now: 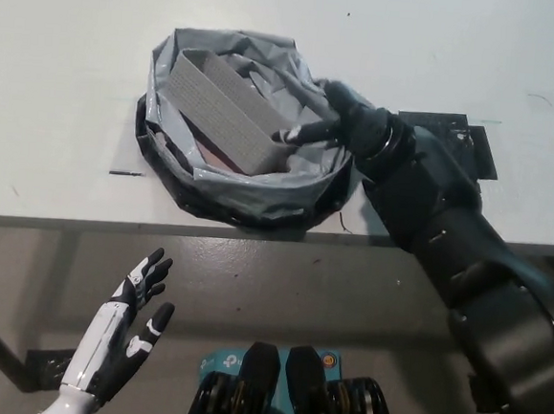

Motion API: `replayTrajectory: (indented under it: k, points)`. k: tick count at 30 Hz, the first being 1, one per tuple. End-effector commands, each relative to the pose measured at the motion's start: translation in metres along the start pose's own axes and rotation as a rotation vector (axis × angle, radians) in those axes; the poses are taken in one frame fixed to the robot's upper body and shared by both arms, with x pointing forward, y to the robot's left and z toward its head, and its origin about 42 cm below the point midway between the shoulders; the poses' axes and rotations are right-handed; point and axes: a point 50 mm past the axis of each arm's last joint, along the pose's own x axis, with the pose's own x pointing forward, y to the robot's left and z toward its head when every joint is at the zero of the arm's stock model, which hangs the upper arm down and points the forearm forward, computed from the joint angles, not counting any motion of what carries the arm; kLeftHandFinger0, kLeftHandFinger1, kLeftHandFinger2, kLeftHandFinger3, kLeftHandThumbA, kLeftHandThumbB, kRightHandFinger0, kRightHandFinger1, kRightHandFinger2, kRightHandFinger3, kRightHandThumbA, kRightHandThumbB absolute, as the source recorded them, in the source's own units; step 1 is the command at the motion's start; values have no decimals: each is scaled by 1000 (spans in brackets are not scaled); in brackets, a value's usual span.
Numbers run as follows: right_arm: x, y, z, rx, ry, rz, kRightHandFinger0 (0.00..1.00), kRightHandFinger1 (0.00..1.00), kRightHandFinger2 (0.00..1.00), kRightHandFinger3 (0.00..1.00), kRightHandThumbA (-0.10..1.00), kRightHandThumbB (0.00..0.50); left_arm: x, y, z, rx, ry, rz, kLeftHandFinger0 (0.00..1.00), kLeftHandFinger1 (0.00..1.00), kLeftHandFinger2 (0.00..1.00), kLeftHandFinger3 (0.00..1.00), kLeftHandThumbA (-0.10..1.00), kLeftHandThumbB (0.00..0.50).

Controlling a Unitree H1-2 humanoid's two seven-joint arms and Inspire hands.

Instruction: Use the right hand to pick up a small rectangular container and put it into a plastic bag and lift the bag

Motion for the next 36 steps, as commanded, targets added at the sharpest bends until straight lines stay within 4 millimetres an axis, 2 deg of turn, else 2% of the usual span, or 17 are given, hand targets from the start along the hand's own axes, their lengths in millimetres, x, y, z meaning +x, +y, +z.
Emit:
replayTrajectory:
  k: [1,2,3,5,6,7,8,11,15,18,23,24,26,28,31,33,36]
  points:
    - [-5,-34,21,-125,-5,-252,258,371,538,902,403,301,3,2,10,11,-64,-9,1000,1000,1000,1000,833,116]
    - [-5,-35,20,-105,-19,-291,258,371,538,902,403,301,3,2,10,13,-64,-9,1000,1000,1000,1000,833,116]
    - [-6,-36,18,-45,-47,-364,52,117,324,792,249,258,3,3,10,14,-65,-9,1000,1000,1000,1000,834,115]
    - [-9,-48,21,105,-91,-409,0,1,49,320,13,142,5,4,10,11,-69,-6,1000,1000,1000,1000,836,121]
    - [-10,-52,22,145,-102,-418,0,3,70,258,13,142,6,4,11,14,-69,-7,1000,1000,1000,1000,838,121]
    - [-10,-54,22,165,-106,-423,0,3,70,258,13,142,6,4,11,16,-69,-7,1000,1000,1000,1000,838,121]
    - [-13,-65,24,277,-131,-426,72,214,329,249,62,182,7,4,11,19,-73,-8,1000,1000,1000,1000,846,129]
    - [-17,-80,27,448,-175,-421,137,327,464,320,123,195,9,4,11,16,-74,-6,1000,1000,1000,1000,854,133]
    - [-22,-92,34,586,-215,-402,4,244,487,321,102,198,11,4,12,22,-82,-2,1000,1000,1000,1000,838,126]
    - [-26,-99,39,649,-236,-392,0,318,615,306,103,197,13,4,13,22,-86,1,1000,1000,1000,1000,833,134]
    - [-38,-121,54,805,-319,-327,0,177,515,622,27,206,17,4,15,25,-85,0,1000,1000,1000,1000,804,138]
    - [-40,-125,56,872,-334,-307,0,178,540,396,-13,209,17,4,15,26,-87,1,1000,1000,1000,1000,803,139]
    - [-43,-131,61,970,-360,-273,0,201,584,248,-5,210,19,5,15,25,-88,2,1000,1000,1000,1000,800,140]
    - [-53,-142,71,1167,-402,-160,0,183,636,413,-5,177,19,5,16,17,-83,0,1000,1000,1000,1000,786,145]
    - [-62,-154,83,1352,-428,-53,0,151,580,192,-13,166,20,5,17,18,-89,3,1000,1000,1000,1000,767,133]
    - [-68,-161,91,1428,-478,23,0,106,507,243,34,124,20,5,16,16,-86,2,1000,1000,1000,1000,764,133]
    - [-77,-176,105,1550,-535,80,0,97,522,118,75,130,21,4,16,15,-82,3,1000,1000,1000,1000,763,135]
